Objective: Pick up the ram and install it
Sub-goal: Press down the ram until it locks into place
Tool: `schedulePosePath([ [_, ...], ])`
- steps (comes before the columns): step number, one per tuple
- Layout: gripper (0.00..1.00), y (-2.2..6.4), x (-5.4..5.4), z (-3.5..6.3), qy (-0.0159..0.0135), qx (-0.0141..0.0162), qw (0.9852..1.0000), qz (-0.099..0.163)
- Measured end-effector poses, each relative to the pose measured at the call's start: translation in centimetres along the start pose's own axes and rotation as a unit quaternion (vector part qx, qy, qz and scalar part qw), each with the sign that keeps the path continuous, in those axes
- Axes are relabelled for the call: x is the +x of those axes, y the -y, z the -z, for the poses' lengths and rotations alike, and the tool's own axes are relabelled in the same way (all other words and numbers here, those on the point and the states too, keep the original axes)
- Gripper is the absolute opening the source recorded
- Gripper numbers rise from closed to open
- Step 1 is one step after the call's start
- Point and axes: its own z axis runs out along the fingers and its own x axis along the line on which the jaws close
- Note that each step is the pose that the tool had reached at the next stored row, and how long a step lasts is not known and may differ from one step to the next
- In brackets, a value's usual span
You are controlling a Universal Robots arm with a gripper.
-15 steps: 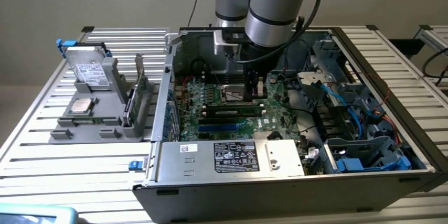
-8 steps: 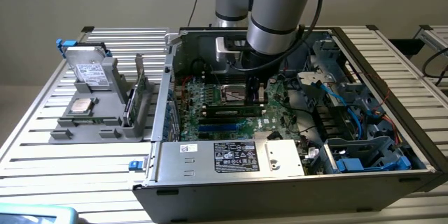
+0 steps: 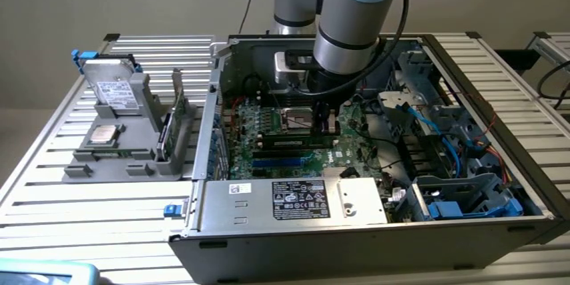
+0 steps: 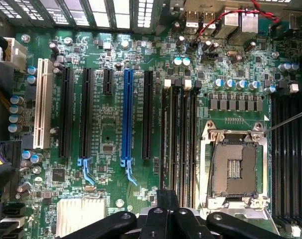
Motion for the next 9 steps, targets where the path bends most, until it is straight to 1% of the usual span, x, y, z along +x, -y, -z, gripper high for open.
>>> schedulePosePath([
  [2,0.11,0.0,0.0,-0.01,0.0001,0.0,1.0,0.0],
  [6,0.11,0.01,0.02,-0.14,0.0011,0.0,1.0,0.0],
  [9,0.11,0.01,0.01,-0.15,0.0027,0.0001,1.0,0.0],
])
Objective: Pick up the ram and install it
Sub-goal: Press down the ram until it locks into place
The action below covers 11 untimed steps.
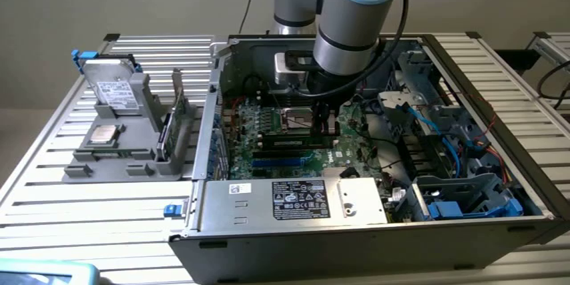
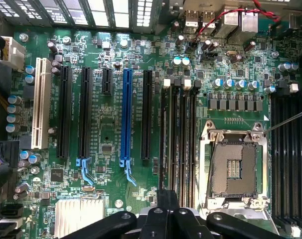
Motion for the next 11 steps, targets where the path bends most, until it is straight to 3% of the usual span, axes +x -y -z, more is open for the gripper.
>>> schedulePosePath([
  [11,0.11,0.04,0.07,-0.61,0.0009,-0.0001,1.0,0.0],
])
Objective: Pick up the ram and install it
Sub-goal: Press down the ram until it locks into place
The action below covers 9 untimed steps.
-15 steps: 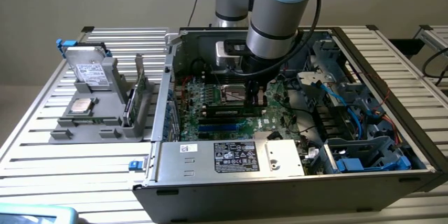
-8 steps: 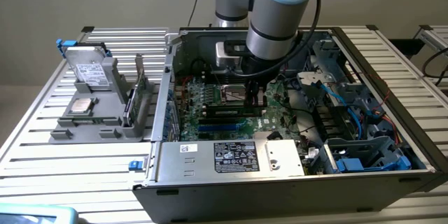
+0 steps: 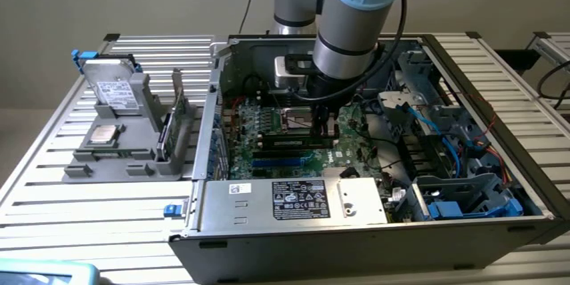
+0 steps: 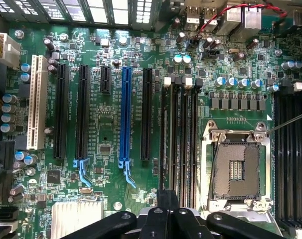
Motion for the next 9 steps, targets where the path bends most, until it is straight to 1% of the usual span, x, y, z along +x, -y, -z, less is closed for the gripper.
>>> schedulePosePath([
  [9,0.11,0.01,0.17,-0.1,0.0002,0.0001,1.0,0.0],
])
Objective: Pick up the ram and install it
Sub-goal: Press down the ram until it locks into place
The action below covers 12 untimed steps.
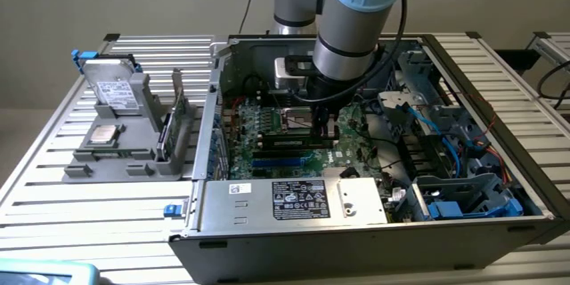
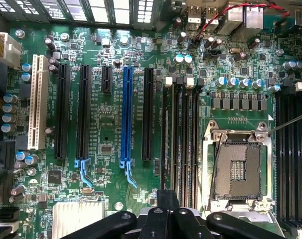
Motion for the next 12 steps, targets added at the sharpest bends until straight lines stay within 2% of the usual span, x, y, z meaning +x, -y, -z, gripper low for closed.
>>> schedulePosePath([
  [6,0.11,0.02,0.1,-0.31,-0.0004,-0.0001,1.0,0.0],
  [7,0.11,0.0,0.0,-0.05,0.0005,0.0001,1.0,0.0],
  [10,0.11,-0.08,-0.1,1.34,0.0,0.0,1.0,0.0],
  [12,0.11,-0.09,-0.1,1.53,-0.0001,0.0,1.0,0.0],
])
